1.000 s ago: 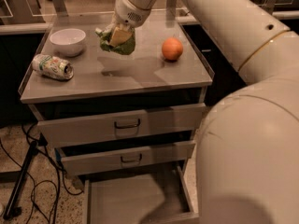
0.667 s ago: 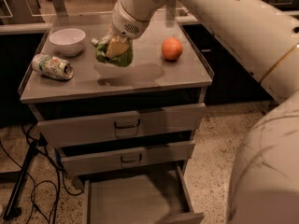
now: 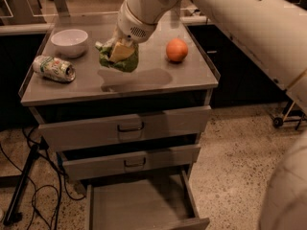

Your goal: Place green jalapeno chip bag into bottom drawer

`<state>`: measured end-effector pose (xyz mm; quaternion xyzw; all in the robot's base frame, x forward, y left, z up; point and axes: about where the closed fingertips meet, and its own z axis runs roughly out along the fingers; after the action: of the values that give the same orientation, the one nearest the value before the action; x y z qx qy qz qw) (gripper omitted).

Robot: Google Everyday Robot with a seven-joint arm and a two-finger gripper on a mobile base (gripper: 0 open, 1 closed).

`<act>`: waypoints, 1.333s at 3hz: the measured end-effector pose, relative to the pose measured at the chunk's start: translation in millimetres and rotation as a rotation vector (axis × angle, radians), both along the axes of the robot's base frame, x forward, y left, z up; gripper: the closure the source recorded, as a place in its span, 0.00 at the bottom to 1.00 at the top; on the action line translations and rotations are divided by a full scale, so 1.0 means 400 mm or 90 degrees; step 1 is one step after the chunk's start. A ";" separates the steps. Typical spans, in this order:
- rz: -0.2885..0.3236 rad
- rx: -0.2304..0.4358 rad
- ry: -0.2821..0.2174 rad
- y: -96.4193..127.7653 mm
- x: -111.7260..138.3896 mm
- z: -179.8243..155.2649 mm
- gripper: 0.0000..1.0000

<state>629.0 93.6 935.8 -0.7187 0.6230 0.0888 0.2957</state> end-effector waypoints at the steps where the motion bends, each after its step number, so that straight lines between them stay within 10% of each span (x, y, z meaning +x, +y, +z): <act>1: -0.007 0.004 0.018 0.004 -0.081 0.000 1.00; 2: -0.026 0.020 0.039 -0.011 -0.296 0.002 1.00; 4: -0.051 0.015 0.057 -0.040 -0.309 -0.030 1.00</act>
Offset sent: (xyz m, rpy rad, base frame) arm -0.1197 -0.0129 0.0002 0.0065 0.0997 -0.0900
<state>505.4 77.4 923.8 -0.6848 0.6630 0.1159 0.2793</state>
